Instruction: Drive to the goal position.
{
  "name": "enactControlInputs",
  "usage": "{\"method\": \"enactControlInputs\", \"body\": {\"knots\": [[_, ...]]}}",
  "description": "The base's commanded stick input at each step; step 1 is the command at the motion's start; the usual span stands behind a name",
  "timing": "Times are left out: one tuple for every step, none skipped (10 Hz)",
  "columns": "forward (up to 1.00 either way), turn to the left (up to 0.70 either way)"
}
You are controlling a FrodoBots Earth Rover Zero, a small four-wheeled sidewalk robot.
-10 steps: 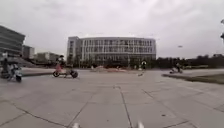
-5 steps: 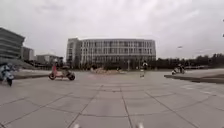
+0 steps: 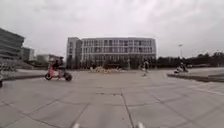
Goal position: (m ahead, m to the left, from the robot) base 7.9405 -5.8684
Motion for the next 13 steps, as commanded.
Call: {"method": "enactControlInputs", "body": {"knots": [[0.85, 0.00], [0.85, 0.00], [0.85, 0.00], [0.85, 0.00], [0.85, 0.00], [0.85, 0.00], [0.85, 0.00], [0.85, 0.00], [0.85, 0.00], [0.85, 0.00], [0.85, 0.00], [0.85, 0.00], [0.85, 0.00]]}}
